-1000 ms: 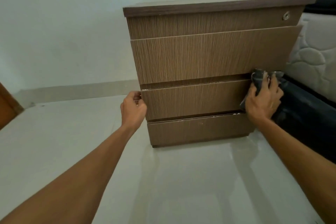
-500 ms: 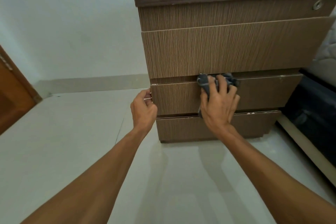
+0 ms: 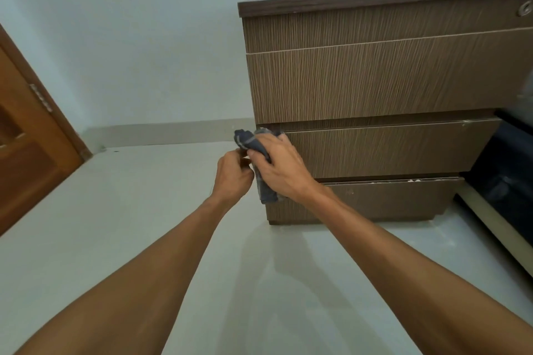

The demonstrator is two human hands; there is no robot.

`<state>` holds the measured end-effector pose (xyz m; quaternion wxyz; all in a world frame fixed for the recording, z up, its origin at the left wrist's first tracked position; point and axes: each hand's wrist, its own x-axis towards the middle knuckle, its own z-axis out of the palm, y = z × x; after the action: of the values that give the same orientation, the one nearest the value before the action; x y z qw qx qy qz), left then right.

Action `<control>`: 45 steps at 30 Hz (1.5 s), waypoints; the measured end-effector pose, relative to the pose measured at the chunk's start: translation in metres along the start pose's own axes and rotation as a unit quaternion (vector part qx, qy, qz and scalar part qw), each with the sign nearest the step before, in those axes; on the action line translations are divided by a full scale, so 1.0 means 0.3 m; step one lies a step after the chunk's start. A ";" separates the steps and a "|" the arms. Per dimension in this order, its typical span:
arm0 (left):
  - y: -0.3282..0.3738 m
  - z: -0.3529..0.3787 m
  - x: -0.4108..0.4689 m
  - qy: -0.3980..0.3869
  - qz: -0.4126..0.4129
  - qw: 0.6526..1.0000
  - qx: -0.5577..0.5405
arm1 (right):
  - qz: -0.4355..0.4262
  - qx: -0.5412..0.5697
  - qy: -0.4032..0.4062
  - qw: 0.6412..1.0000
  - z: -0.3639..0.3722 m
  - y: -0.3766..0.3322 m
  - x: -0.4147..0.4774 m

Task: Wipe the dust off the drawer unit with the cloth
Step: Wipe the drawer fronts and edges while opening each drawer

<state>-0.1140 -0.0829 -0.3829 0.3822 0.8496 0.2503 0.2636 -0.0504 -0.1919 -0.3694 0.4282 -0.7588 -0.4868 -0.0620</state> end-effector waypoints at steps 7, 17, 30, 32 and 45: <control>0.068 0.053 -0.035 0.097 0.189 0.965 0.155 | 0.263 0.250 0.182 0.914 -0.151 0.111 -0.187; 0.192 0.110 -0.009 0.068 0.186 0.928 0.315 | 0.272 0.176 0.341 0.883 -0.316 0.159 -0.280; 0.186 0.102 -0.081 0.092 0.216 0.905 0.354 | 0.099 -0.347 0.102 0.927 -0.263 0.317 -0.249; 0.182 0.101 -0.087 0.093 0.222 0.904 0.353 | 0.137 -0.347 0.115 0.921 -0.329 0.357 -0.266; 0.199 0.110 -0.094 0.092 0.201 0.907 0.359 | 0.356 -0.144 0.357 0.852 -0.708 0.536 -0.380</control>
<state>-0.1003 -0.1524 -0.3621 -0.0345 0.9335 0.1859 0.3047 0.0863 -0.4466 -0.3897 0.4512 -0.8591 0.0173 -0.2409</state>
